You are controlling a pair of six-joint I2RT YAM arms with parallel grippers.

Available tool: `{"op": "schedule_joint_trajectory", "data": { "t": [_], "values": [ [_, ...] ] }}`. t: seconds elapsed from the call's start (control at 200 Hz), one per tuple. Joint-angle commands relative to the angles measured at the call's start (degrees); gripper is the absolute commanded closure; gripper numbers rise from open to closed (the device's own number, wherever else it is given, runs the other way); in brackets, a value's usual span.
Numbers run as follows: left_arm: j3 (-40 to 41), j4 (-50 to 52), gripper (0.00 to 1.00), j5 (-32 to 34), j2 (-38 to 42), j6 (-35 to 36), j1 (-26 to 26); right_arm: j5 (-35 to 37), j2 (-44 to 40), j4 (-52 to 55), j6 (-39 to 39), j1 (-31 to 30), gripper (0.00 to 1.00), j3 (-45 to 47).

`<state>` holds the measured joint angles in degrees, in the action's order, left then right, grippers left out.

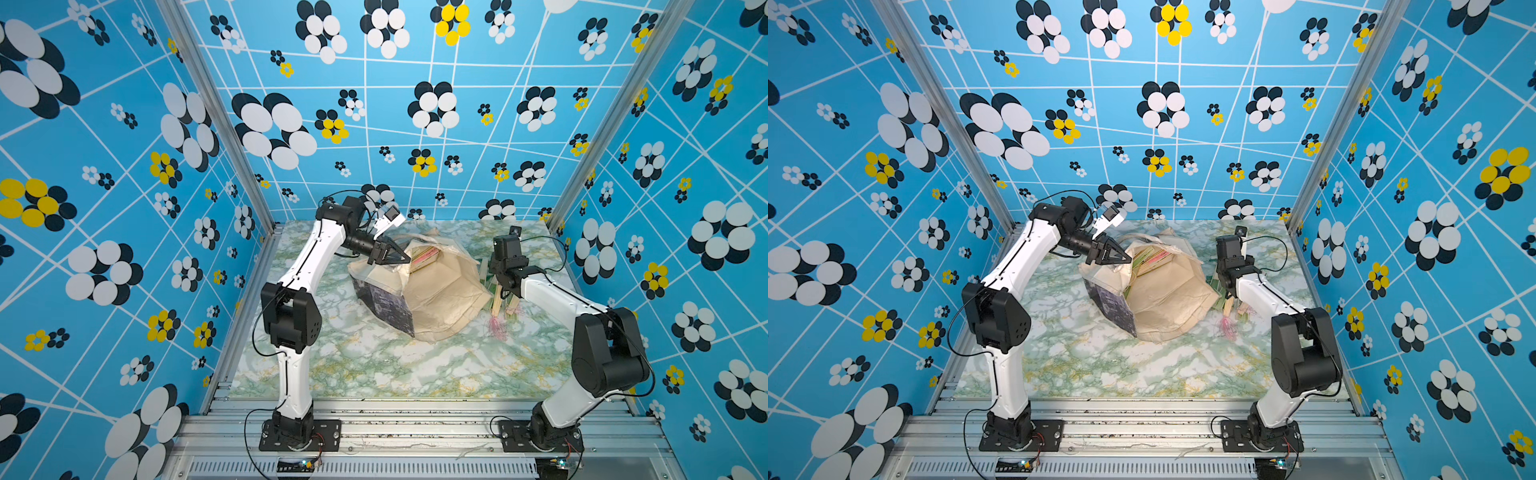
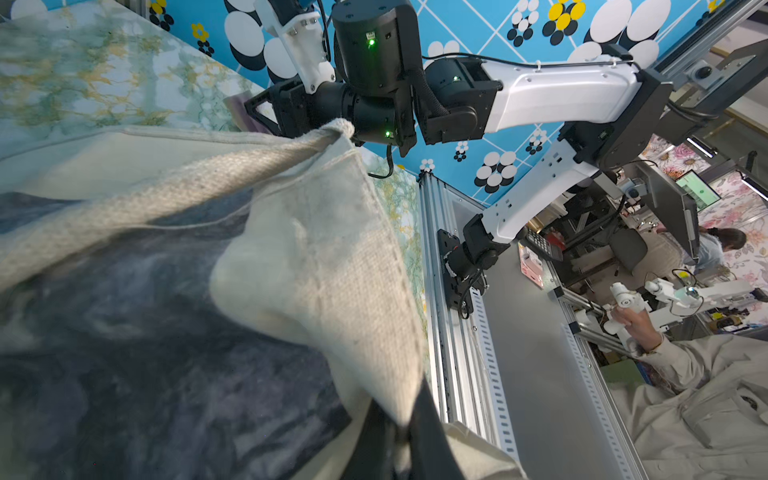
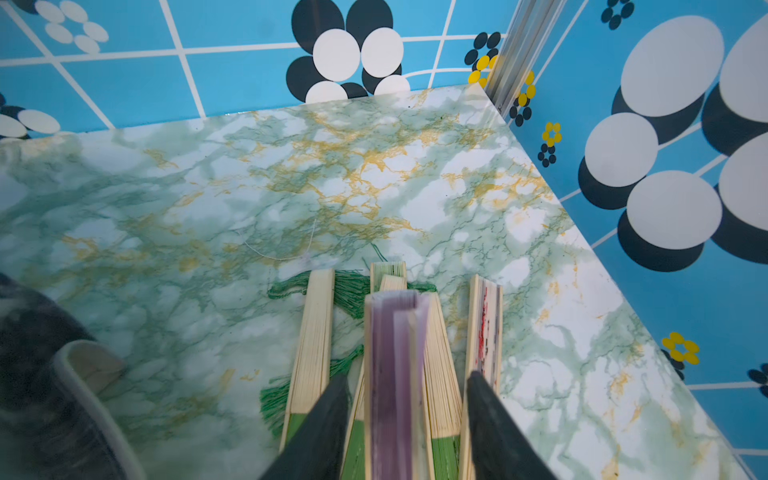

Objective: Take out the folding fans from the tote bags
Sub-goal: Place the folding fan at the center of the board, then pick up the folding fan from the canvas bag.

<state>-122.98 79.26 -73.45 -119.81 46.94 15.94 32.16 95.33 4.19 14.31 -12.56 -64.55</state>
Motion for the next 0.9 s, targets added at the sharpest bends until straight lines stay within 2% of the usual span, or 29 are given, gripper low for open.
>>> {"op": "schedule_joint_trajectory", "data": {
  "t": [0.0,0.08,0.205,0.365,0.5,0.59,0.635,0.78,0.895],
  "values": [
    [-4.71,9.82,1.0,1.29,-1.61,9.68,-0.19,-2.35,-3.63,1.68,1.18,0.34,0.45,0.24],
    [-5.36,10.6,1.0,1.19,-1.93,11.28,-0.53,-6.43,-9.07,1.37,3.7,0.34,0.42,4.0],
    [-5.43,10.56,1.0,1.08,-1.88,12.3,-1.26,-16.01,-20.3,-0.82,7.69,0.05,0.42,11.69],
    [-5.26,10.17,1.0,-0.1,-2.15,13.69,-1.49,-24.01,-34.23,-0.38,8.71,-4.22,0.42,17.24],
    [-5.51,9.26,1.0,-2.54,-2.45,14.46,-1.54,-37.34,-41.56,-5.49,11.6,-6.48,0.43,21.52],
    [-6.44,8.76,1.0,-3.4,-2.72,14.5,-1.53,-44.72,-41.07,-8.78,14.75,-8.69,0.43,21.89],
    [-6.78,8.57,1.0,-3.54,-2.8,14.5,-1.37,-46.2,-39.44,-10.36,15.5,-10.35,0.44,21.81],
    [-6.88,7.22,1.0,-4.64,-3.28,13.89,-1.0,-41.27,-31.26,-16.27,17.21,-18.1,0.44,22.47],
    [-6.92,7.17,1.0,-5.89,-3.81,14.31,-0.57,-38.66,-23.25,-25.17,22.06,-21.56,0.45,24.16]
  ]
}}
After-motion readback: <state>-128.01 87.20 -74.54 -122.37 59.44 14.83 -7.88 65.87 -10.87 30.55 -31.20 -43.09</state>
